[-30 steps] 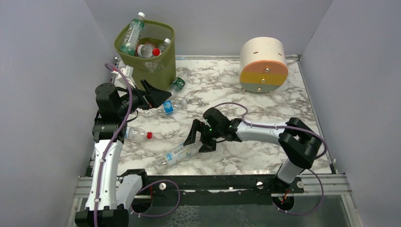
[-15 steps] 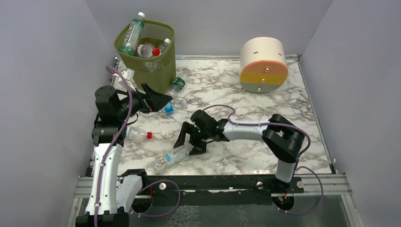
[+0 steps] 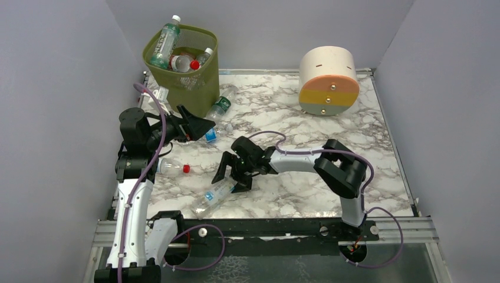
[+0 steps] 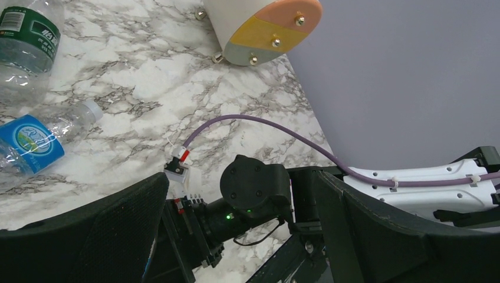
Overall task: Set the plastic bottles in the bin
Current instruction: Pick up the plastic bottle at the center of the board.
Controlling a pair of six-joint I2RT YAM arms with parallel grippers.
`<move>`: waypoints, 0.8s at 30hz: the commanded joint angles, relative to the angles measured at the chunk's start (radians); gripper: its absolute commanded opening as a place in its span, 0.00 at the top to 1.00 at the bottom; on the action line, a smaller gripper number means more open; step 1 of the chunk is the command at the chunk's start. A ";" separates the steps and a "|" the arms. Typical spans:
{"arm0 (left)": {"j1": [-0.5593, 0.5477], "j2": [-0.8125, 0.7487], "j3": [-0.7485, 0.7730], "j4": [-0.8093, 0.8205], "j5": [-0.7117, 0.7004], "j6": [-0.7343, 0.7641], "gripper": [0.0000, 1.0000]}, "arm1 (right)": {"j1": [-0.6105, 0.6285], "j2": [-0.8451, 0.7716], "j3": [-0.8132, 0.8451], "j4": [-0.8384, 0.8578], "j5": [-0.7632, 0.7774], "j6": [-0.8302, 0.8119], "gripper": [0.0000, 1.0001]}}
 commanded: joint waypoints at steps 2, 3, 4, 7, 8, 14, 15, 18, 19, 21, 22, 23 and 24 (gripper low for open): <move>-0.001 -0.018 -0.006 0.001 0.034 0.017 0.01 | 0.008 0.057 0.044 -0.029 0.010 0.003 0.02; -0.001 -0.018 -0.008 0.001 0.036 0.017 0.01 | 0.008 0.063 0.049 -0.028 0.012 0.002 0.03; -0.001 -0.019 -0.009 0.002 0.036 0.017 0.01 | 0.008 0.068 0.054 -0.030 0.013 0.000 0.04; -0.001 -0.022 -0.014 0.002 0.037 0.019 0.01 | 0.007 0.085 0.072 -0.031 0.014 -0.005 0.13; -0.001 -0.021 -0.016 0.001 0.037 0.019 0.01 | 0.008 0.090 0.077 -0.033 0.015 -0.004 0.17; -0.002 -0.020 -0.014 0.001 0.042 0.019 0.01 | 0.006 0.097 0.087 -0.030 0.022 -0.011 0.37; -0.001 -0.020 -0.012 0.002 0.041 0.018 0.01 | 0.005 0.095 0.088 -0.030 0.027 -0.014 0.38; -0.001 -0.023 -0.012 0.001 0.046 0.014 0.01 | -0.007 0.073 0.080 -0.030 0.042 -0.027 0.41; -0.001 -0.025 -0.012 0.001 0.049 0.012 0.01 | -0.013 0.061 0.076 -0.029 0.049 -0.033 0.42; -0.001 -0.026 -0.010 0.002 0.054 0.007 0.01 | -0.029 0.031 0.069 -0.038 0.071 -0.049 0.42; -0.001 -0.028 -0.009 0.001 0.057 0.005 0.01 | -0.037 0.014 0.067 -0.042 0.086 -0.062 0.43; -0.001 -0.029 -0.006 0.001 0.057 0.004 0.01 | -0.046 -0.004 0.066 -0.051 0.100 -0.076 0.43; -0.001 -0.030 -0.004 -0.002 0.056 0.003 0.01 | -0.054 -0.028 0.064 -0.061 0.113 -0.091 0.43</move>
